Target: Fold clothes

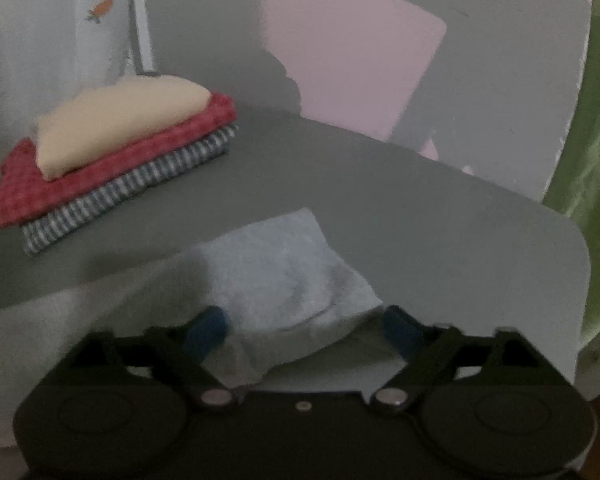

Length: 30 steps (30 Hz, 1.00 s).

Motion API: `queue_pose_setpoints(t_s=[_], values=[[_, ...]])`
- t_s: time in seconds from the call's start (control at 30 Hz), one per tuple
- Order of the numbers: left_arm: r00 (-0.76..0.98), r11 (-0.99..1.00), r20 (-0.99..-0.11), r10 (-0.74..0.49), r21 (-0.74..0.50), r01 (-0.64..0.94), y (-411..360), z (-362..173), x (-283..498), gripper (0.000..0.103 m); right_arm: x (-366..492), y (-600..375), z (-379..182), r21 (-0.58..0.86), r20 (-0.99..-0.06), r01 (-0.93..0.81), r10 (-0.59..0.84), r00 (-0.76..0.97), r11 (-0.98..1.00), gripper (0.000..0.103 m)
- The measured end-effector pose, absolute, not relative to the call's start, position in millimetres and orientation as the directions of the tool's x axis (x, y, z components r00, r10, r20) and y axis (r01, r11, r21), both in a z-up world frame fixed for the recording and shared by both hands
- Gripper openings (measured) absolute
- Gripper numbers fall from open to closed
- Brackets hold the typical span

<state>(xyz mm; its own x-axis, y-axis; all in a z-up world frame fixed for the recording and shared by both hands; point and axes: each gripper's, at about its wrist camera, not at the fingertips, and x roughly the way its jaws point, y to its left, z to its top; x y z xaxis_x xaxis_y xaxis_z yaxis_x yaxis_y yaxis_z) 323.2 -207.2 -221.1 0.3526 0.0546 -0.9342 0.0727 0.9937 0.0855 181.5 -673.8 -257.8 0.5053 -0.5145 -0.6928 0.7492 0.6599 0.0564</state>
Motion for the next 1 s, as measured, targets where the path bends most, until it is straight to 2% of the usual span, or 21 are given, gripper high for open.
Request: queue_pose_setpoints(t_s=[0.03, 0.07, 0.1, 0.17, 0.2, 0.5, 0.57, 0.63, 0.7, 0.8, 0.87, 1.0], values=[[0.355, 0.995, -0.934, 0.044, 0.074, 0.072, -205, -221, 323, 0.103, 182, -671, -256, 0.062, -0.690, 0.738, -0.505, 0.518, 0.672, 0.068], [0.357, 0.996, -0.934, 0.032, 0.062, 0.071, -203, -222, 322, 0.103, 183, -668, -254, 0.068, -0.687, 0.726, -0.496, 0.531, 0.684, 0.051], [0.359, 0.996, -0.933, 0.021, 0.050, 0.070, -200, -222, 322, 0.103, 186, -664, -253, 0.051, -0.684, 0.716, -0.498, 0.532, 0.696, 0.041], [0.365, 0.996, -0.931, 0.013, 0.042, 0.073, -199, -221, 320, 0.103, 194, -654, -250, 0.011, -0.679, 0.697, -0.507, 0.532, 0.717, 0.026], [0.369, 0.996, -0.930, 0.011, 0.041, 0.075, -198, -221, 320, 0.103, 197, -651, -249, 0.001, -0.680, 0.698, -0.512, 0.526, 0.716, 0.022], [0.398, 0.993, -0.917, -0.026, 0.024, 0.119, -194, -217, 316, 0.103, 213, -621, -222, 0.070, -0.660, 0.731, -0.518, 0.544, 0.679, 0.018], [0.389, 0.987, -0.920, -0.057, 0.007, 0.161, -189, -216, 315, 0.103, 224, -599, -208, 0.066, -0.641, 0.707, -0.513, 0.571, 0.704, 0.018], [0.366, 0.976, -0.920, -0.138, -0.063, 0.208, -175, -212, 315, 0.103, 234, -572, -193, 0.069, -0.621, 0.685, -0.506, 0.598, 0.725, 0.018], [0.340, 0.959, -0.905, -0.255, -0.193, 0.205, -148, -205, 316, 0.103, 246, -539, -175, 0.092, -0.597, 0.655, -0.485, 0.639, 0.750, 0.018], [0.330, 0.910, -0.849, -0.414, -0.397, 0.119, -87, -193, 319, 0.103, 265, -475, -144, 0.121, -0.550, 0.592, -0.442, 0.708, 0.797, 0.018], [0.376, 0.898, -0.820, -0.431, -0.431, 0.087, -37, -182, 320, 0.103, 281, -415, -124, 0.121, -0.516, 0.521, -0.395, 0.760, 0.845, 0.018], [0.500, 0.908, -0.778, -0.381, -0.417, 0.043, 66, -157, 319, 0.103, 297, -270, -113, 0.081, -0.485, 0.264, -0.193, 0.853, 0.961, 0.018]])
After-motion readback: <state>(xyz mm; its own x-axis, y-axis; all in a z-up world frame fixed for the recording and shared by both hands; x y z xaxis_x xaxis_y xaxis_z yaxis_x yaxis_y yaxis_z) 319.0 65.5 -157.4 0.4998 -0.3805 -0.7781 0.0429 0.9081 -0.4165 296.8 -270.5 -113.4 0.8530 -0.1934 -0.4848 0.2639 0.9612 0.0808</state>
